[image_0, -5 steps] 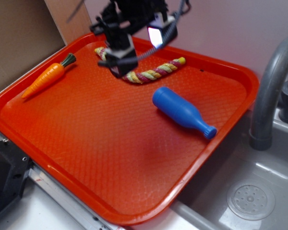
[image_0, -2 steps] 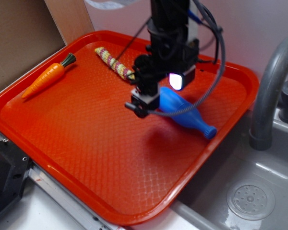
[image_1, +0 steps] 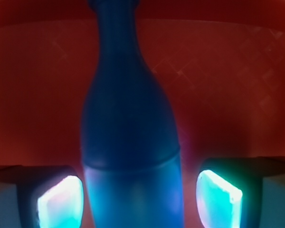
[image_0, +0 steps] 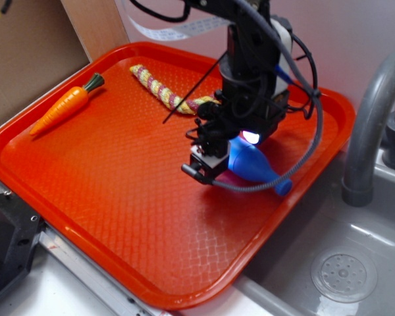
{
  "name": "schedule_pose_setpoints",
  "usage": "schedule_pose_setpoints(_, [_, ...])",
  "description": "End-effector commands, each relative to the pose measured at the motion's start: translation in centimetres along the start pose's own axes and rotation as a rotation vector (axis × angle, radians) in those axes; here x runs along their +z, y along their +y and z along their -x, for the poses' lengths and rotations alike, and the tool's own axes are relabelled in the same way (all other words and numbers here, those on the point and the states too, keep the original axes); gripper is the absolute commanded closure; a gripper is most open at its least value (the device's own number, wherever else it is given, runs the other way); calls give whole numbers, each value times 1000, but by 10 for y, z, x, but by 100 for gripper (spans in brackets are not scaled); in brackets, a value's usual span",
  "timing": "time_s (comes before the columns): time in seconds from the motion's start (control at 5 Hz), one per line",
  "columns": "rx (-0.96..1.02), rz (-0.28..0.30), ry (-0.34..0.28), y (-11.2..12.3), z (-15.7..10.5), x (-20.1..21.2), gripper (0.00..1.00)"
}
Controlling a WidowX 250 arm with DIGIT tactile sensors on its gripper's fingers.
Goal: Grab the blue bottle.
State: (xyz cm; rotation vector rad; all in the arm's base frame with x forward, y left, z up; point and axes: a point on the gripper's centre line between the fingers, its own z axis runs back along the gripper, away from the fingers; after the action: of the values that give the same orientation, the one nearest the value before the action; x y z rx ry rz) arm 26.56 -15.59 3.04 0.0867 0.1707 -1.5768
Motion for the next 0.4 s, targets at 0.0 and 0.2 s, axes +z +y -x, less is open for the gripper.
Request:
schedule_pose_setpoints(0.0, [37, -47, 16, -16, -11, -1, 100])
schedule_pose_setpoints(0.2, [61, -70, 23, -19, -12, -4, 100])
